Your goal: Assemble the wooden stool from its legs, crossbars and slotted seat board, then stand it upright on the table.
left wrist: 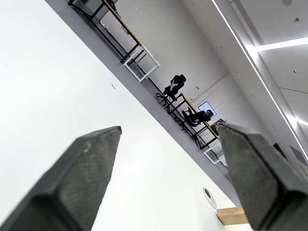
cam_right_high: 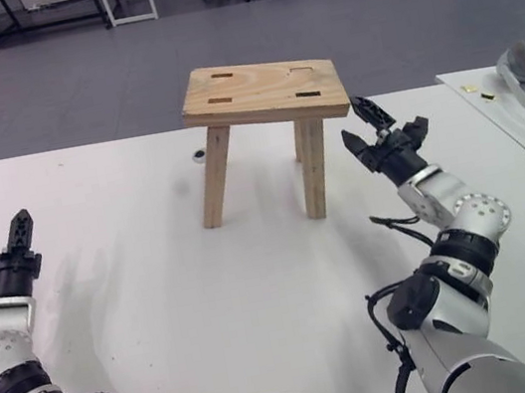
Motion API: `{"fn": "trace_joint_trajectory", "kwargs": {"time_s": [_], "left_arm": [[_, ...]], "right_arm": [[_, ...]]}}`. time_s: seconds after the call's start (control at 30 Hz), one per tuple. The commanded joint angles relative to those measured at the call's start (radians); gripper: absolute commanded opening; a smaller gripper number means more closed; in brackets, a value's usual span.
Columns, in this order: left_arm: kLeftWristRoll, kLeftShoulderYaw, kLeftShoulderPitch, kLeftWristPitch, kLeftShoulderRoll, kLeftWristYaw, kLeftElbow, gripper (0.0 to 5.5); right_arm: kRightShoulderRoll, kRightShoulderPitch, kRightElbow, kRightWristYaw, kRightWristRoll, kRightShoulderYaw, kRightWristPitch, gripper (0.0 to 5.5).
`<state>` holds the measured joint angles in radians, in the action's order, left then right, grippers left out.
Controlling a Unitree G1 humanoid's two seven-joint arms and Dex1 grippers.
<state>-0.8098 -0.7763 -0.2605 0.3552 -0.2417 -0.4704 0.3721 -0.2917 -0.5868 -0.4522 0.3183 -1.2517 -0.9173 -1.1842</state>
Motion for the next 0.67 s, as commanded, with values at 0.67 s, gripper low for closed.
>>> {"fn": "trace_joint_trajectory", "kwargs": {"time_s": [0.67], "left_arm": [[0.332, 0.308, 0.048, -0.326, -0.019, -0.034, 0.061, 3.65]], "right_arm": [[-0.011, 0.414, 0.163, 0.217, 0.415, 0.548, 0.567, 4.58]]}}
